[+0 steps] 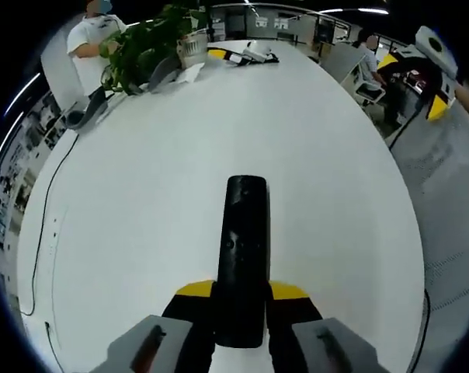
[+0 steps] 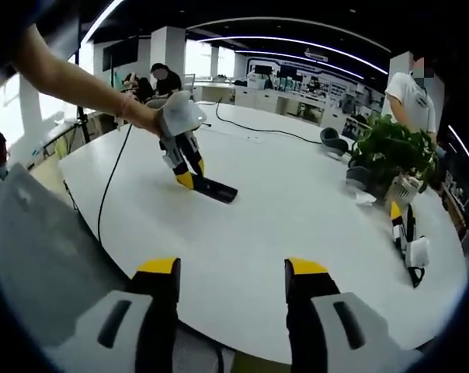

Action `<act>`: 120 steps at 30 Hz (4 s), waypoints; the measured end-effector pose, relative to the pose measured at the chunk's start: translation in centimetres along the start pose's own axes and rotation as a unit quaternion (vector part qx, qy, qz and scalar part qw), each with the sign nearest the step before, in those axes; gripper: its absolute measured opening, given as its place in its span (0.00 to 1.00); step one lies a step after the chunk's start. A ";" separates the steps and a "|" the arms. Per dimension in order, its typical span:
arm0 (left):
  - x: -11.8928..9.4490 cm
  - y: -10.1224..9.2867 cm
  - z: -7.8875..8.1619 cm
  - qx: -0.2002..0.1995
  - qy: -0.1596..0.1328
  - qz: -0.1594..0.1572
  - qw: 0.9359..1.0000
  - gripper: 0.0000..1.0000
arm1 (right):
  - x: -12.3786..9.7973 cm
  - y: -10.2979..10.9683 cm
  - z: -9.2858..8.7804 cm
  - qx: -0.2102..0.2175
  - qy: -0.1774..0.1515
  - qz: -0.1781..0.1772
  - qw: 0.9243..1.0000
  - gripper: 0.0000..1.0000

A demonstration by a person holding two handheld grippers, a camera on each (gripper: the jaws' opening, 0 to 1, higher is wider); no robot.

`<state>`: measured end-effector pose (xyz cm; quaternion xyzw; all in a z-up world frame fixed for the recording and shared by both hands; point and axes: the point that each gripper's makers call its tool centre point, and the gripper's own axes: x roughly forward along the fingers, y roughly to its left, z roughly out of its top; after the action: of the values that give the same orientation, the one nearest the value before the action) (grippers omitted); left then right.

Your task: Press the specified remote control buttons in sequence, fully releasing each button before pressing the next.

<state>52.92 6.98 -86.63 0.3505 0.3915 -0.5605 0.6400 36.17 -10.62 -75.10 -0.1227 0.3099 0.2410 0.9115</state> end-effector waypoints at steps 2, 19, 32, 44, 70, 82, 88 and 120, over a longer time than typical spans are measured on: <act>0.0 -0.6 -0.2 0.003 -0.001 -0.002 1.000 0.24 | 0.0 0.0 0.0 -0.001 0.001 -0.001 1.000 0.56; -0.8 -5.9 -1.5 0.018 0.006 -0.010 1.000 0.24 | -0.1 0.2 0.1 -0.010 -0.001 -0.003 1.000 0.57; -1.5 -9.1 -2.5 0.007 0.000 -0.006 1.000 0.24 | -0.1 0.5 0.2 -0.019 0.002 0.001 1.000 0.56; -2.0 -11.2 -3.4 -0.004 -0.005 -0.001 1.000 0.24 | 0.1 0.7 -0.1 -0.030 0.013 0.004 0.999 0.55; -2.7 -16.0 -4.6 -0.008 -0.018 0.001 1.000 0.24 | 0.2 1.5 -0.3 -0.049 0.021 0.013 0.999 0.52; -2.7 -17.9 -4.4 -0.006 -0.020 -0.001 1.000 0.24 | 0.2 2.0 -0.3 -0.057 0.023 0.024 0.998 0.51; -2.7 -18.8 -4.4 -0.007 -0.021 -0.001 1.000 0.24 | 0.2 2.2 -0.4 -0.061 0.023 0.027 0.997 0.50; -2.7 -20.5 -4.5 -0.014 -0.067 0.002 0.998 0.24 | 1.7 8.1 -2.4 -0.168 0.123 0.182 0.961 0.21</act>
<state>31.91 9.55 -86.43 0.3040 0.3552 -0.5754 0.6711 31.96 -4.03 -78.60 -0.2438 0.3917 0.4347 0.7734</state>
